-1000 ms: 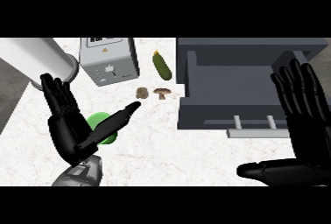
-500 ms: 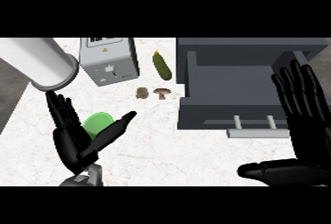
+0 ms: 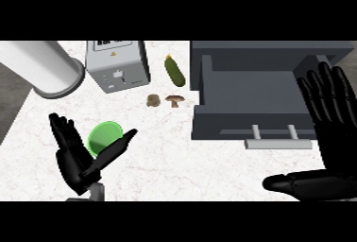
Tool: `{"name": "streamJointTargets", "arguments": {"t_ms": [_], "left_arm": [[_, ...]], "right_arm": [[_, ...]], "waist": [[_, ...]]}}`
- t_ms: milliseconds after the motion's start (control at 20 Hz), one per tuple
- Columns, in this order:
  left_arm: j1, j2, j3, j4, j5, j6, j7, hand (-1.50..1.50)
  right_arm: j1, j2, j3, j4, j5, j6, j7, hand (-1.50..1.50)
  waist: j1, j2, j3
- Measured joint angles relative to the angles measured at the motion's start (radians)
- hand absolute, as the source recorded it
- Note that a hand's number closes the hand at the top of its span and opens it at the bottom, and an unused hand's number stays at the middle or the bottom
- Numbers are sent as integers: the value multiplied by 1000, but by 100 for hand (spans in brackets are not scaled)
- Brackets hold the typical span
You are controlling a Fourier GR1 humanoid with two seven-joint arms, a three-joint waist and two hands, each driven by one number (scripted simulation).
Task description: Pick up the cup, place it into the drawer and close the drawer
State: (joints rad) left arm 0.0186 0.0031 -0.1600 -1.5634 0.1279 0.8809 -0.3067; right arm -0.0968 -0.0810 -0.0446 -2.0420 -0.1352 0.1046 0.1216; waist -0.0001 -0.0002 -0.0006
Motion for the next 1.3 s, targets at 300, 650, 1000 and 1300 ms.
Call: {"name": "streamJointTargets", "arguments": {"t_ms": [300, 650, 1000, 1300], "left_arm": [[33, -2, 4, 101, 128, -37, -159, -150], [2, 2, 61, 263, 264, -123, -325, -150], [-34, -2, 104, 419, 370, -174, -466, -150], [-32, 1, 121, 472, 399, -203, -508, -150]], "right_arm": [[-10, 5, 12, -13, 12, -9, 19, -150], [-18, -10, -14, 1, -10, 9, 16, -150], [7, 2, 6, -25, -2, 12, 21, -150], [-5, 0, 4, -21, -5, 15, 33, -150]], "waist": [[0, 0, 0], [0, -1, 2], [-1, 0, 0], [0, 0, 1]]}}
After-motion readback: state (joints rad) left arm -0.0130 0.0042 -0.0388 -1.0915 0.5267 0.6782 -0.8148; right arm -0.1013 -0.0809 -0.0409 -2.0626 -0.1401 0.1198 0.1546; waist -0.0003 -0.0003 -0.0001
